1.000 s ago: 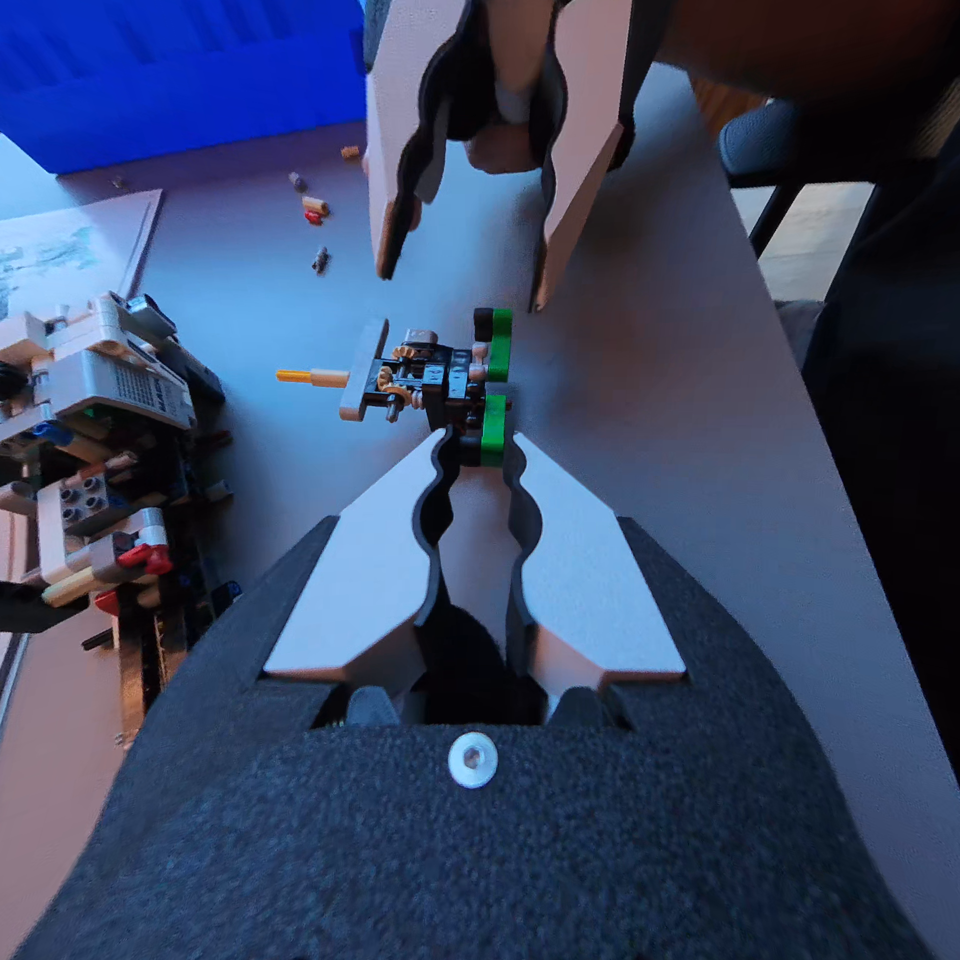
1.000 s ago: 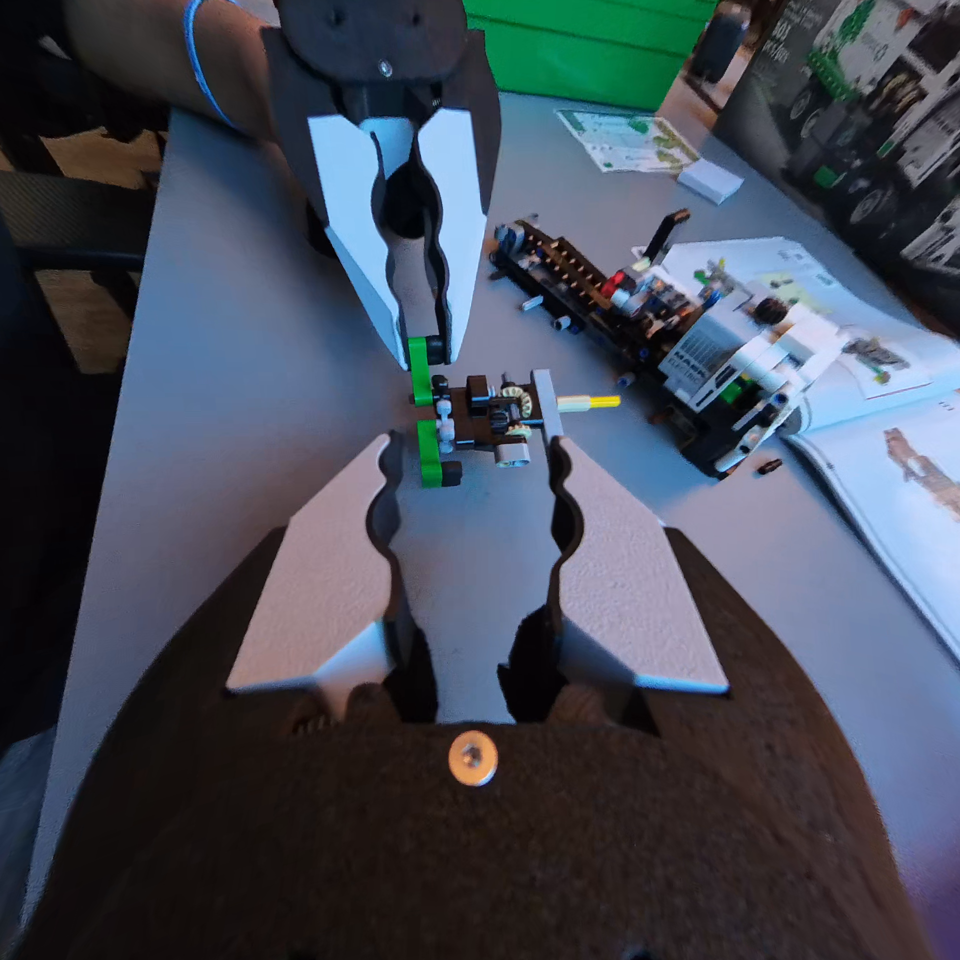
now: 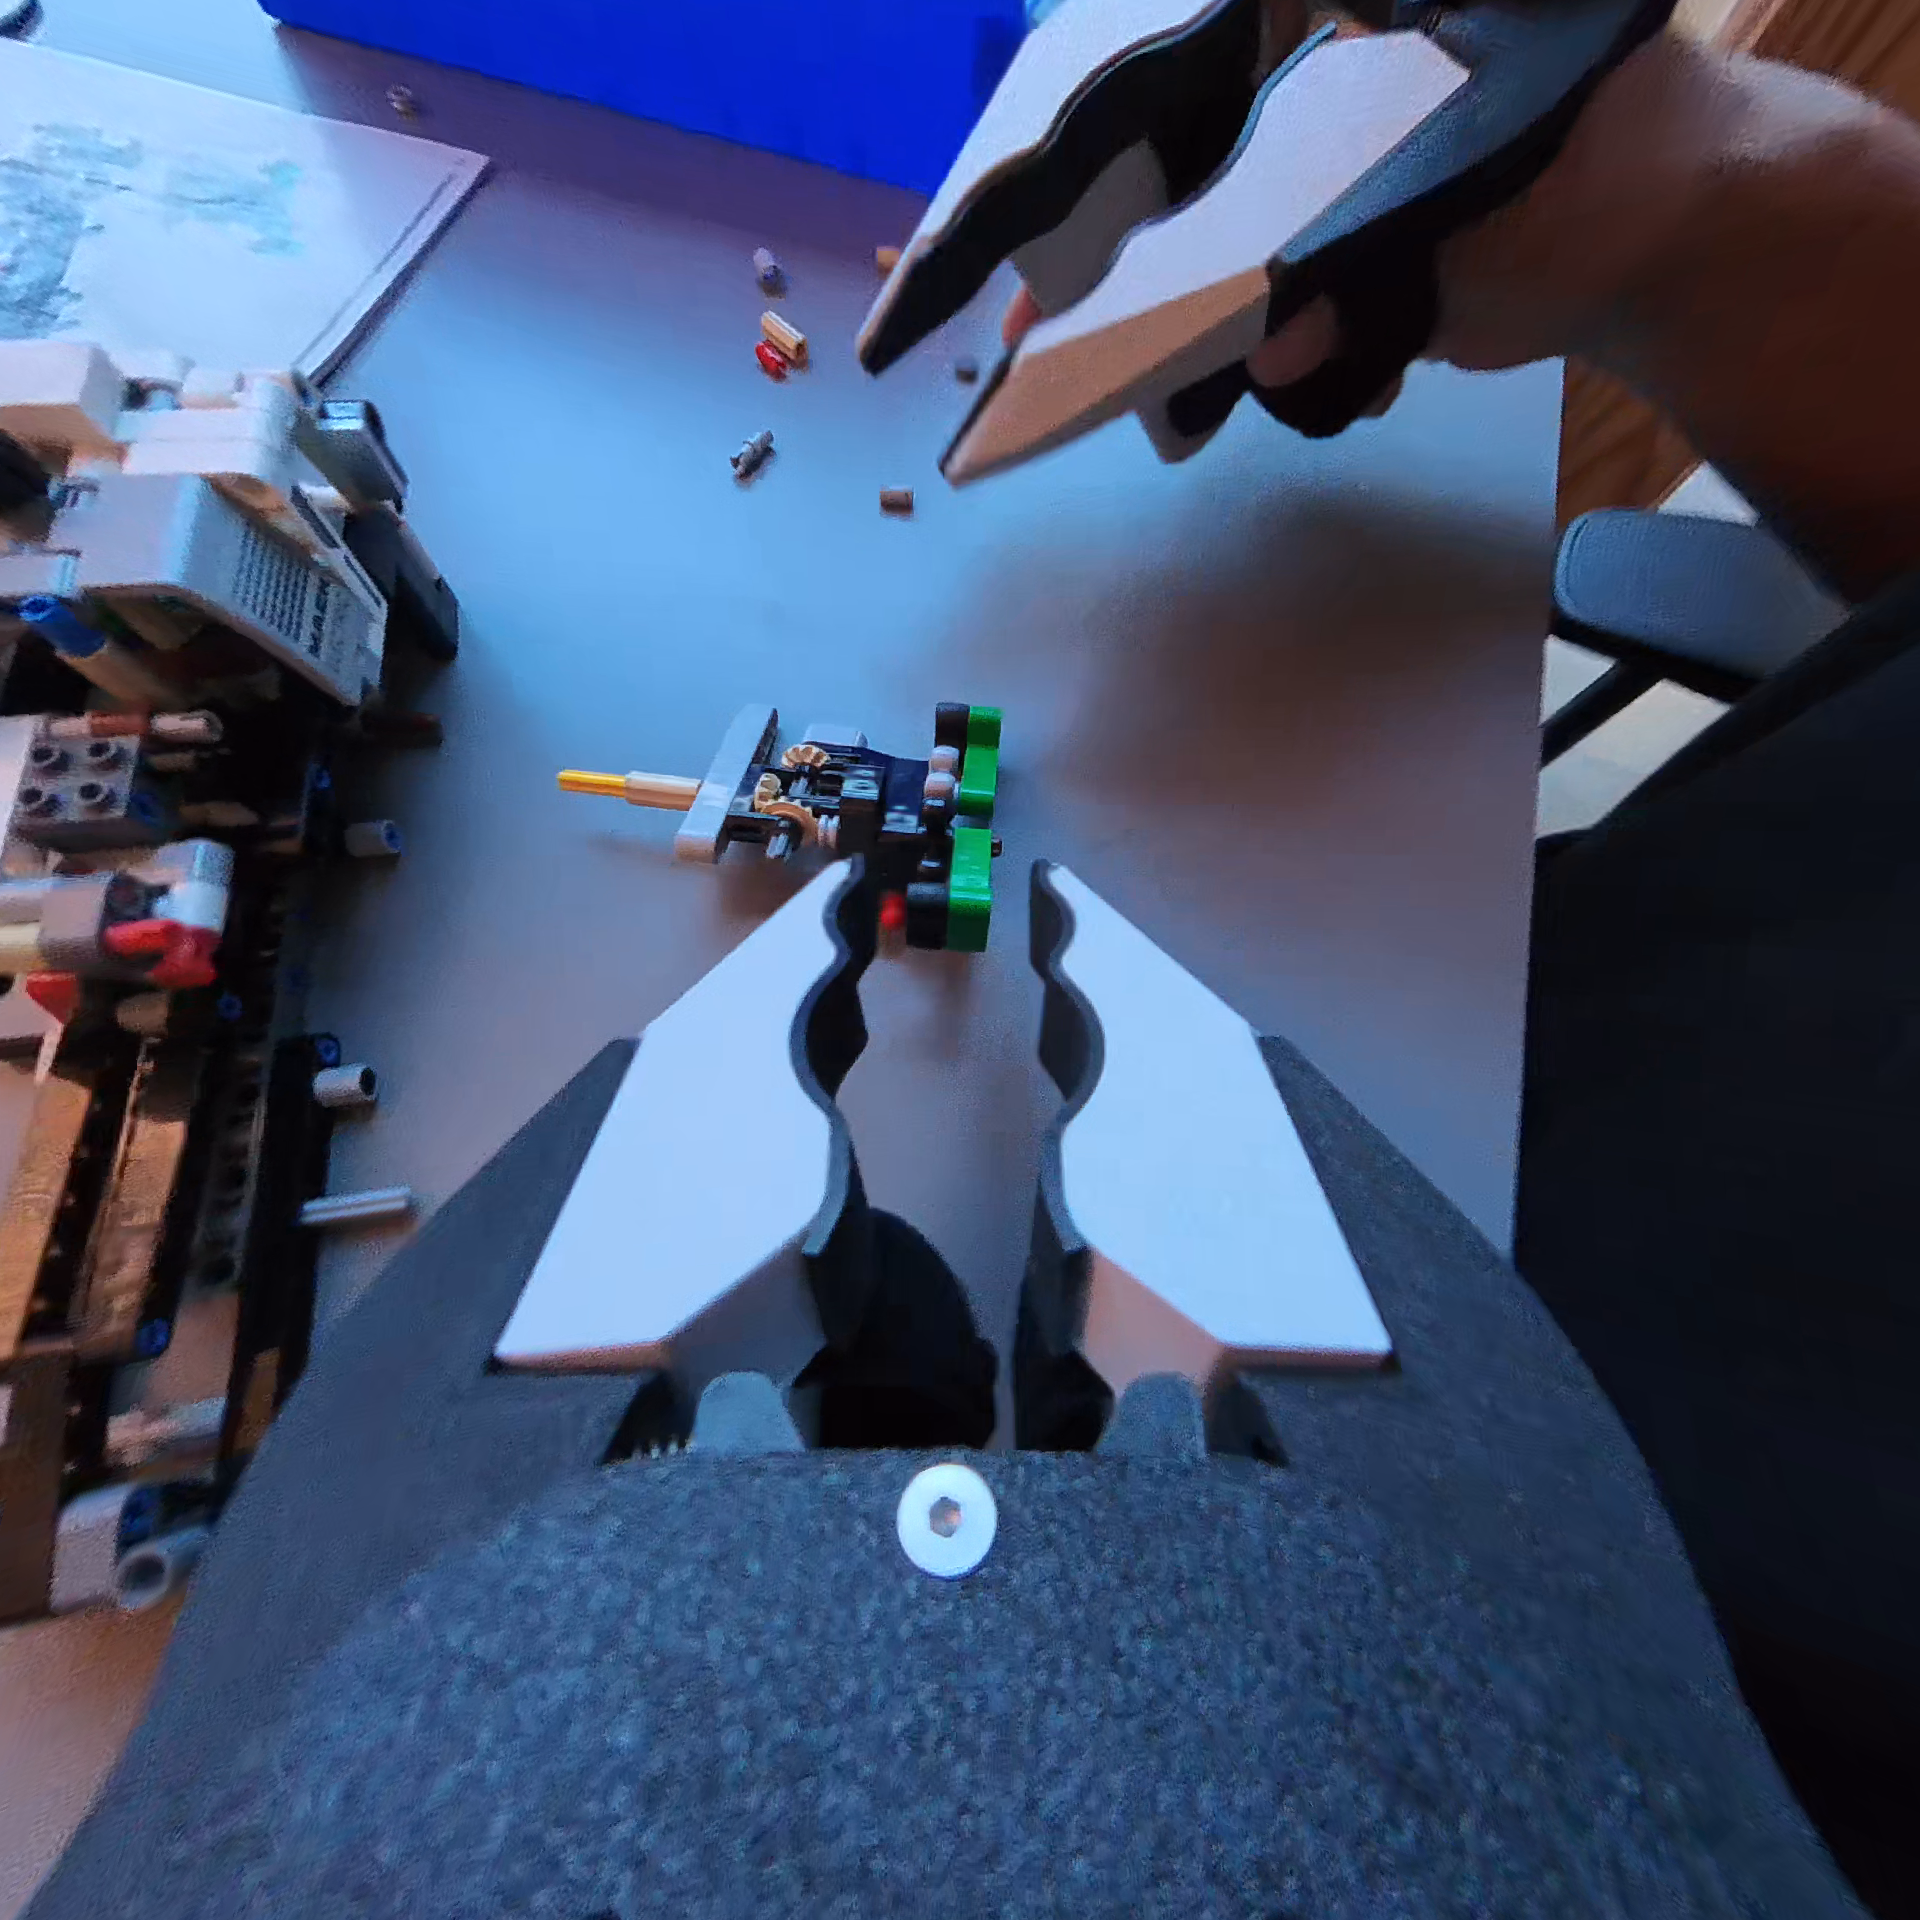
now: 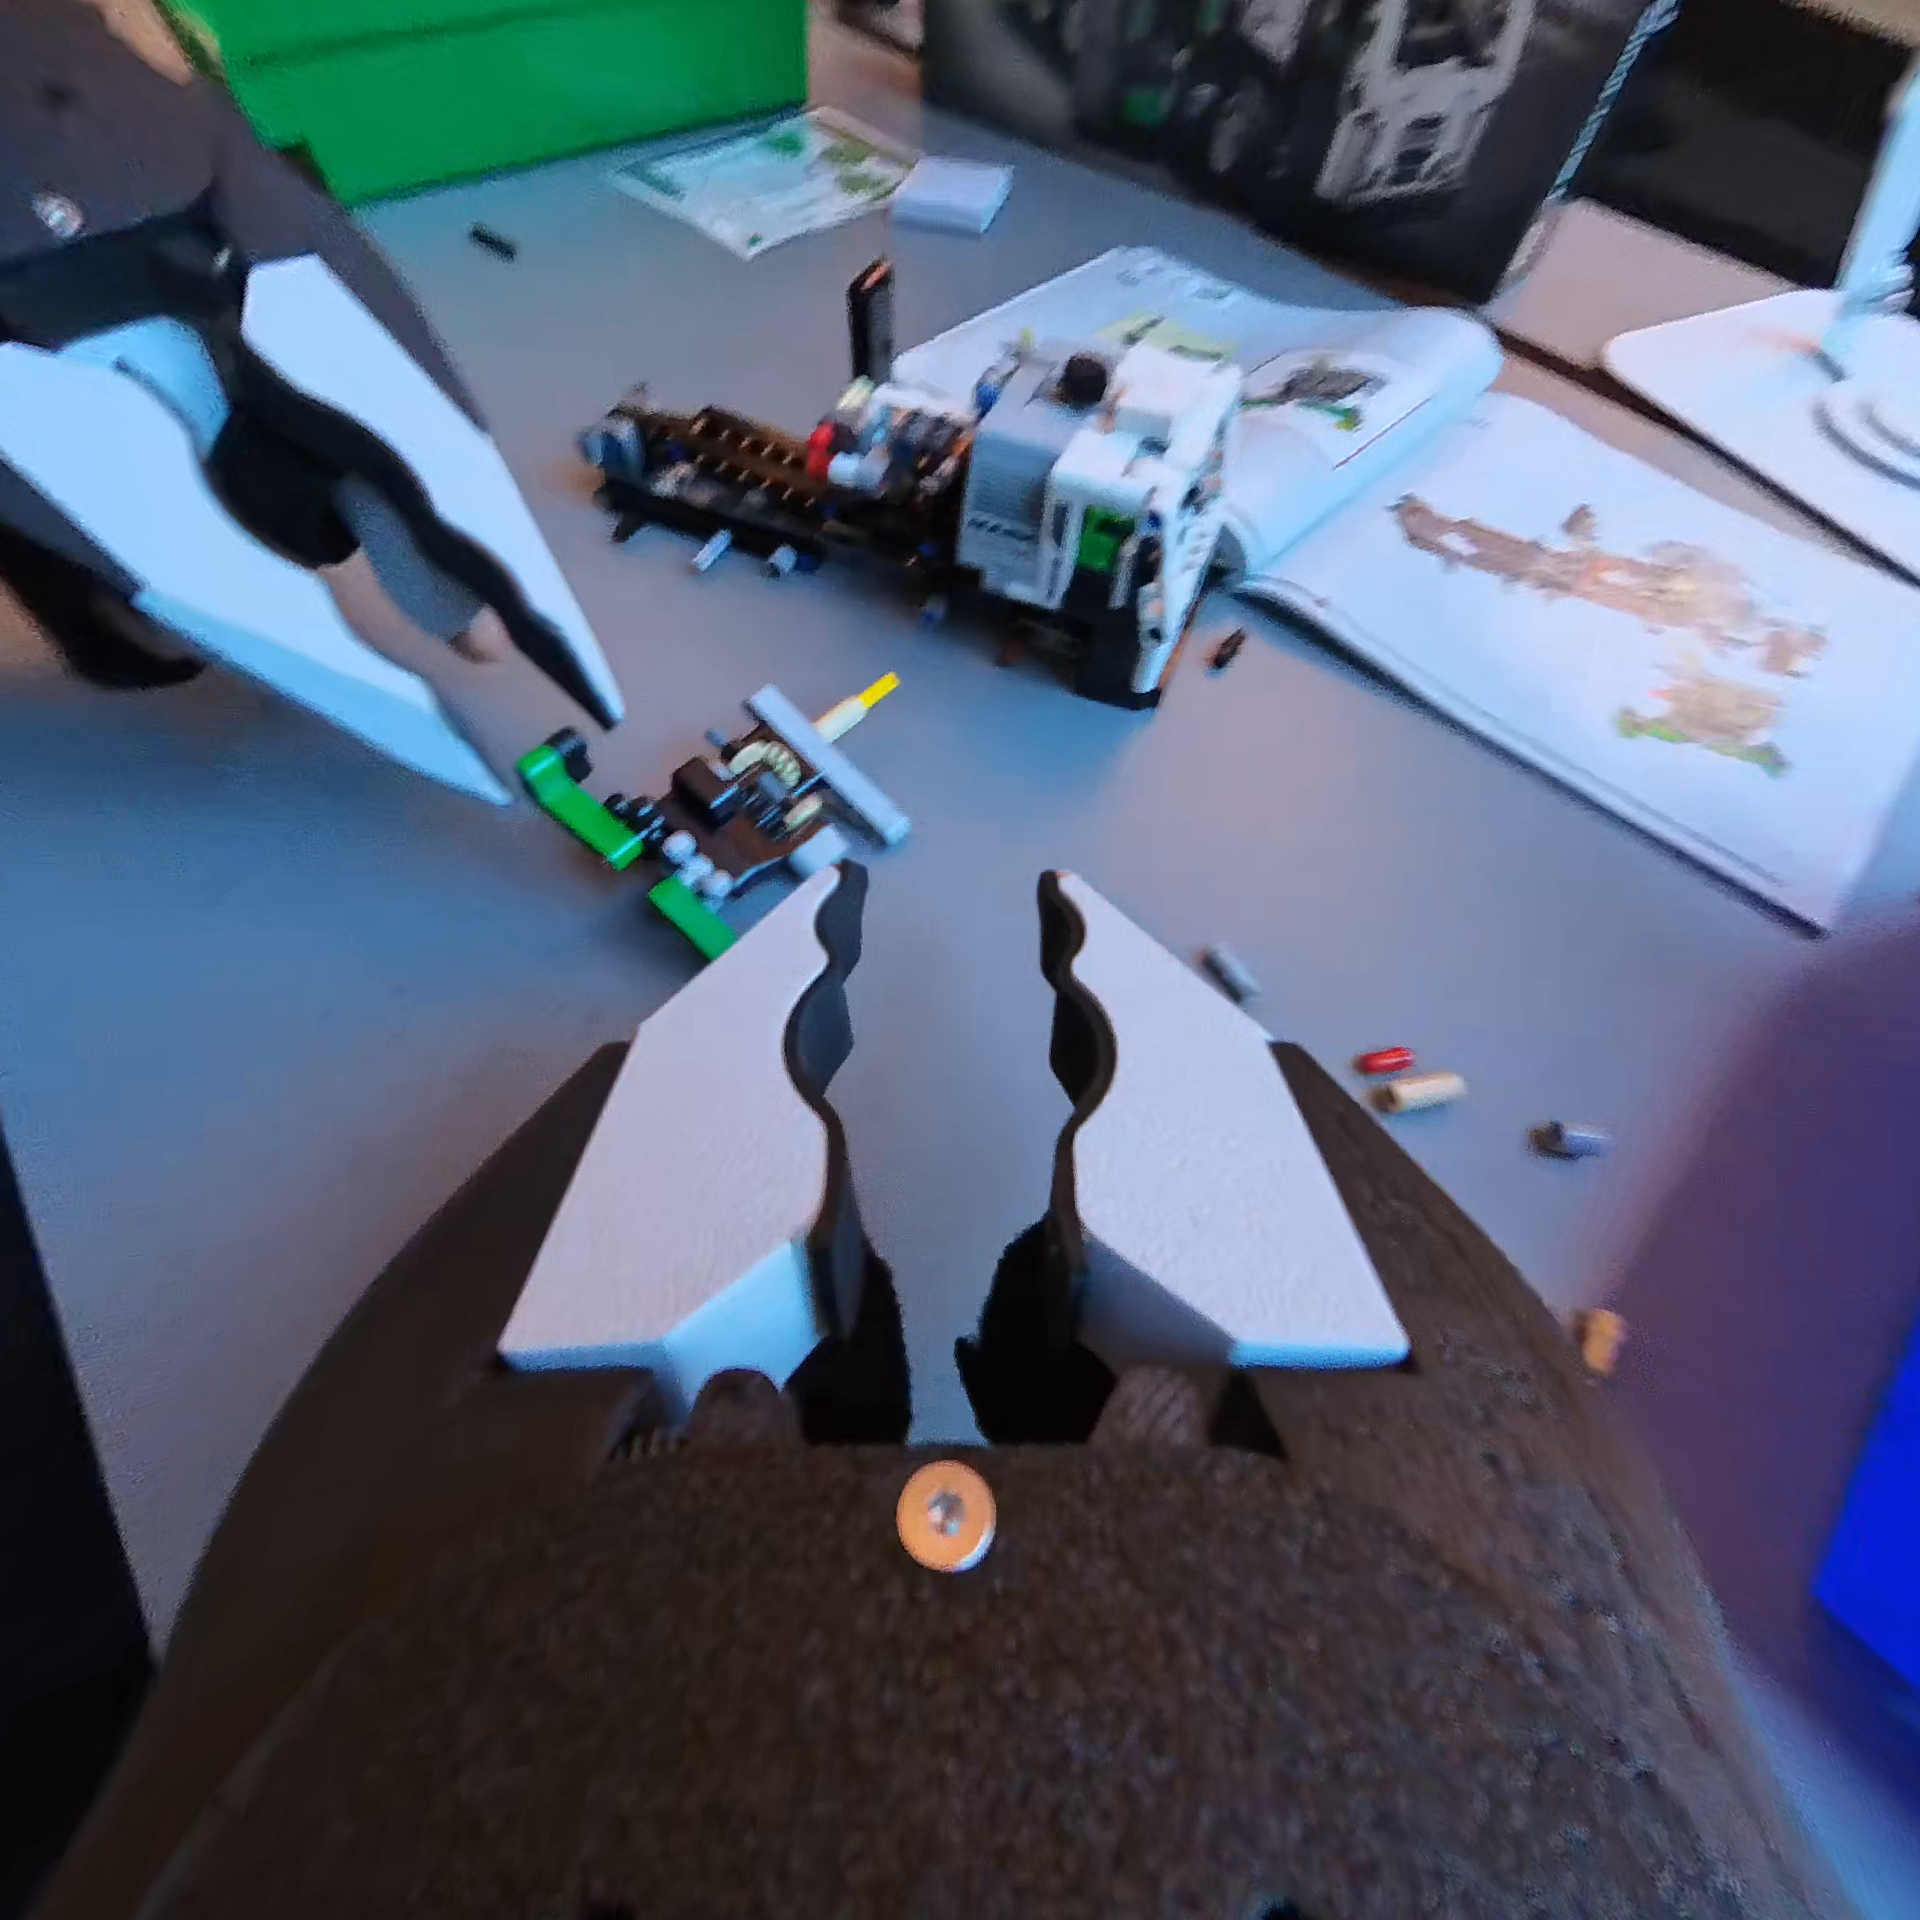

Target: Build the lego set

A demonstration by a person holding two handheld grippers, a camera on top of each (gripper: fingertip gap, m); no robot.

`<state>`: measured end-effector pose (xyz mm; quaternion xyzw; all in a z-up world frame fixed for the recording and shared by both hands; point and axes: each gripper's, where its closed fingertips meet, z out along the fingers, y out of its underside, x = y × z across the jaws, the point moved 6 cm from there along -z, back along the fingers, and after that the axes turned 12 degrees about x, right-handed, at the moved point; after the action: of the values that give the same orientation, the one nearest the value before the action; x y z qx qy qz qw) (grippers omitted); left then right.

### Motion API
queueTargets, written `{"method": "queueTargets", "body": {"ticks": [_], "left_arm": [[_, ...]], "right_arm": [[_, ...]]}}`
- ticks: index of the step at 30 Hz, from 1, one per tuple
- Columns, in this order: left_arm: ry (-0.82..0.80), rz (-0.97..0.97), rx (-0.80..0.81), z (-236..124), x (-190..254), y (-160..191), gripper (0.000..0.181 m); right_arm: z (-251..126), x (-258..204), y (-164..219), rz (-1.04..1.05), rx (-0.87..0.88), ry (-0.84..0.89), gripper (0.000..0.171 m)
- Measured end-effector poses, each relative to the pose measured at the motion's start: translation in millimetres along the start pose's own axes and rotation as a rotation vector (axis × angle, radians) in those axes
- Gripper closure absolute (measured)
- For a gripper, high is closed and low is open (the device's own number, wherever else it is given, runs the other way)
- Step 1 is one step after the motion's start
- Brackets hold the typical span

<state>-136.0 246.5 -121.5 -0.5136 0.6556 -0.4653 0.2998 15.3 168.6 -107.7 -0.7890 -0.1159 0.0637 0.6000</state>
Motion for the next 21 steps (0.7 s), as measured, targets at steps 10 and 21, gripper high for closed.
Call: {"method": "queueTargets", "body": {"ticks": [10, 21], "left_arm": [[-0.335, -0.132, 0.229, -81, -69, 5, 0.144], [-0.602, -0.173, 0.366, -133, -129, 25, 0.157]], "right_arm": [[15, 61, -23, 0.132, 0.123, 0.130, 0.138], [57, 97, -19, 0.019, 0.039, 0.073, 0.140]]}}
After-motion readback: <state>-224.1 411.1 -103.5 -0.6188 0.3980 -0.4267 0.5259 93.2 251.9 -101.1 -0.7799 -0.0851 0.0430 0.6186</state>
